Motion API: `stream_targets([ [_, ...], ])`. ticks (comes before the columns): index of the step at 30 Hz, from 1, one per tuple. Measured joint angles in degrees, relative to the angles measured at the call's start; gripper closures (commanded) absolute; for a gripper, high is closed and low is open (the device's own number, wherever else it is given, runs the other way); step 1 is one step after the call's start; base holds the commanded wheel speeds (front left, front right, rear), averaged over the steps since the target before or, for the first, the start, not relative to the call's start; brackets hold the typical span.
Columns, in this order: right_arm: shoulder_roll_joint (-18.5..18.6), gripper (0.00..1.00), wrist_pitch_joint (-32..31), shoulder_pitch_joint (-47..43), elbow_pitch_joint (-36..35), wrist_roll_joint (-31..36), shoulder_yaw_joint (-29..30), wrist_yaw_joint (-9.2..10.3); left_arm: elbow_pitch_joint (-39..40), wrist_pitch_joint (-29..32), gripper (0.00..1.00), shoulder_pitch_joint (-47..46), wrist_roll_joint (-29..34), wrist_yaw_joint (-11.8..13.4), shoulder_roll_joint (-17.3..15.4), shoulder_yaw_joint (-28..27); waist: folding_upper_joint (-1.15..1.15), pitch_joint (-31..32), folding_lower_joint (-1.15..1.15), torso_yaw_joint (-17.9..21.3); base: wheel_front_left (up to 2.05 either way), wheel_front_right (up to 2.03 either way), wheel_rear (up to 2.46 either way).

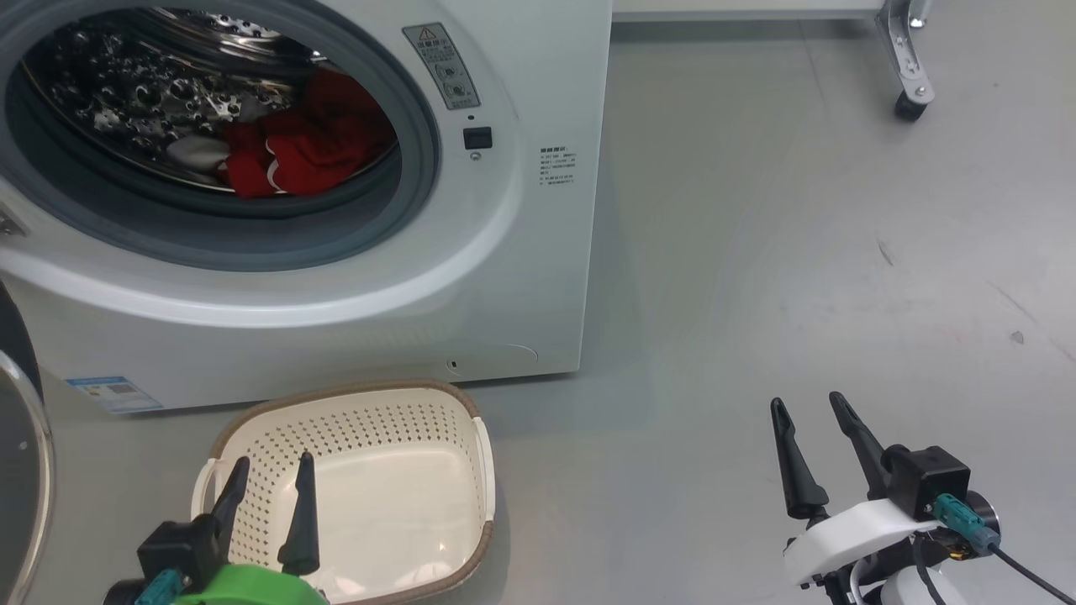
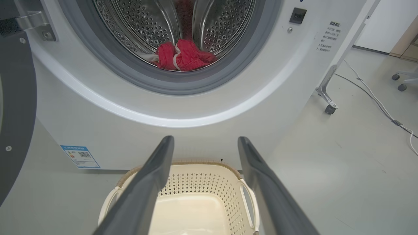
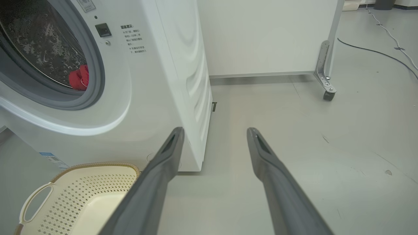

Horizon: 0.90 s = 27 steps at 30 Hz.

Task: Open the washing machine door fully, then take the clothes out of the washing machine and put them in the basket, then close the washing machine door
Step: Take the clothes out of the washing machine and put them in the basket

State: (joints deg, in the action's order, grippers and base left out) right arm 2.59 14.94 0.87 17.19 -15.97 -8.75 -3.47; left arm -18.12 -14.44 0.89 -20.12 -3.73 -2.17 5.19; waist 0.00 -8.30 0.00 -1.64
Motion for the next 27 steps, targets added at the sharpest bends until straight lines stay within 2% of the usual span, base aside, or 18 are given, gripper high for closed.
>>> stream_targets([
  [10,0.02,0.00,0.00,3.44,-1.12,0.25,-0.64,-0.35,-0.25,0.00,0.00,-12.51,-1.45,0.92,0.02,2.09,0.00,-6.94,0.00,0.57,0.00,0.00,0.00],
  [19,0.03,0.00,0.00,7.28,-1.69,1.07,-1.85,-0.60,-1.43,2.38,0.00,-26.87,-0.94,1.96,0.10,0.38,0.00,-12.53,0.00,1.44,0.00,0.00,0.00],
  [27,0.07,0.00,0.00,9.85,-1.85,1.05,-2.52,-1.02,-3.86,7.20,0.00,-39.55,0.19,2.87,-2.43,-1.12,0.00,-17.59,0.00,3.06,0.00,0.00,0.00],
])
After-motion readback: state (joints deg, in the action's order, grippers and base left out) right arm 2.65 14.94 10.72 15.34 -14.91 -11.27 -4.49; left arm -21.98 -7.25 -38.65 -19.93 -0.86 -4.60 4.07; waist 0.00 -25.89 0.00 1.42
